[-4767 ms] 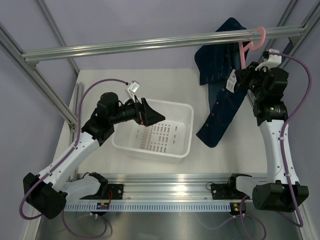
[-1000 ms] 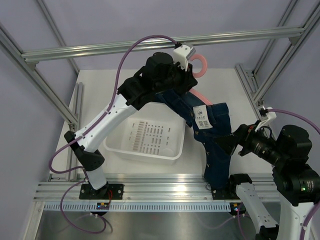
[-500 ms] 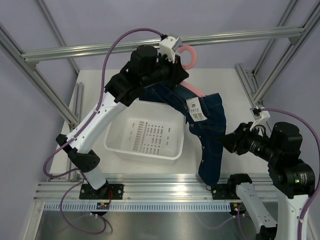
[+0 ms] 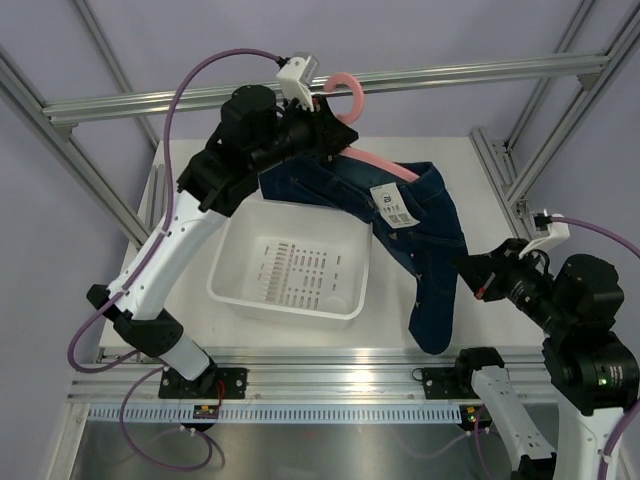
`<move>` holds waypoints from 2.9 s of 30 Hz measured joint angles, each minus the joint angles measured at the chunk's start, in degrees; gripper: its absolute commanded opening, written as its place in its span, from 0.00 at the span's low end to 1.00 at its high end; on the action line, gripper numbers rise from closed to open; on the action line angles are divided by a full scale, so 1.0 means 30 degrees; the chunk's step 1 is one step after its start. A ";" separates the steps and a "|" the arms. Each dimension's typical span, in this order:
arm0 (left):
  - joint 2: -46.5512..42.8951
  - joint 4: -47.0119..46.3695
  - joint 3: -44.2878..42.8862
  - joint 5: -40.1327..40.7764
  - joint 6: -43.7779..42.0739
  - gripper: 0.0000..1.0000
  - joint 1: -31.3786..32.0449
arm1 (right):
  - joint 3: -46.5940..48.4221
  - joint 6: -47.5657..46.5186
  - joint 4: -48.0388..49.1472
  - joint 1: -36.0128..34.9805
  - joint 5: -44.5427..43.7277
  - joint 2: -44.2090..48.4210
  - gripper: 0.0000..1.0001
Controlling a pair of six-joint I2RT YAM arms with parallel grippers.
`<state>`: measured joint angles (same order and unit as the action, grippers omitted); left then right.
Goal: Remove the skirt from the hanger
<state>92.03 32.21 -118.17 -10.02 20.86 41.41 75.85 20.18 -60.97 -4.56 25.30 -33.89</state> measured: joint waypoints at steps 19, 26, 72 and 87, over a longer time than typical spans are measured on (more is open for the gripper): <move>-0.3293 -0.4204 -0.2914 0.2754 0.7104 0.00 -0.2820 | 0.1807 0.3665 0.3417 -0.0124 -0.2382 0.0386 0.00; -0.3045 -0.7555 -0.3075 -0.0022 1.2386 0.00 -0.5151 | 0.4204 0.4386 0.6324 -0.0124 -0.0823 -0.3351 0.00; -1.0360 -1.1125 0.4634 -0.5792 1.6240 0.00 -0.5734 | 0.1865 0.4124 1.5256 -1.2998 -0.3060 -1.7522 0.16; -1.3034 -0.6943 0.8327 -0.6601 1.2335 0.00 -0.5734 | 0.1246 0.2929 1.1009 -1.4338 -0.9435 -1.6619 0.99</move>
<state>52.93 11.38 -93.19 -29.82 57.87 24.21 79.59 28.97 -27.94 -47.57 -3.01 -83.74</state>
